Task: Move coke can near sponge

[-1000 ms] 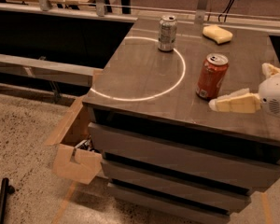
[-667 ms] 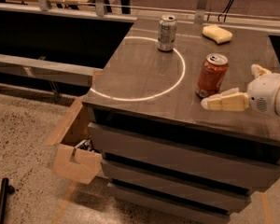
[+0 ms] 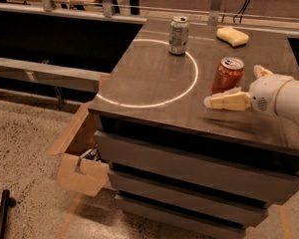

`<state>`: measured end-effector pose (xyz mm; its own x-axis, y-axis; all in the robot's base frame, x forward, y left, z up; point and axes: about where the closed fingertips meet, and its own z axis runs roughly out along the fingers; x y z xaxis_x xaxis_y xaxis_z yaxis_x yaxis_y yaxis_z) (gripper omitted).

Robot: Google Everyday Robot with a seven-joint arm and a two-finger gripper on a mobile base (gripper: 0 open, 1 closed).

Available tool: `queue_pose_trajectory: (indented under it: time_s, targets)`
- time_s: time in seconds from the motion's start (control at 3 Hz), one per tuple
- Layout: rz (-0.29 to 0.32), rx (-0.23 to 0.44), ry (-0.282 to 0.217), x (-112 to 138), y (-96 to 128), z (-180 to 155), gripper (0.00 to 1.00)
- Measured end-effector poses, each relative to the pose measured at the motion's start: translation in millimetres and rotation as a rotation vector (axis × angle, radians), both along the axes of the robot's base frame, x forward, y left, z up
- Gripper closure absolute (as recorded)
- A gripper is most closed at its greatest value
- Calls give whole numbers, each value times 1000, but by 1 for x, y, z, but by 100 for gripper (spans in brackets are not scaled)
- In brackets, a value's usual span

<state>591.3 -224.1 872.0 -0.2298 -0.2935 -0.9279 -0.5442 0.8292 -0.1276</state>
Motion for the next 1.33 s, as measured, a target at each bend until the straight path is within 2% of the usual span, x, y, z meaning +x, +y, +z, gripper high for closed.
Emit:
queue_pose_trajectory:
  time_s: [0.33, 1.0, 1.33]
  targets:
    - [20, 25, -20, 9, 8, 7, 10]
    - [35, 26, -9, 12, 6, 11, 56]
    - [8, 24, -40, 20, 0, 23, 79]
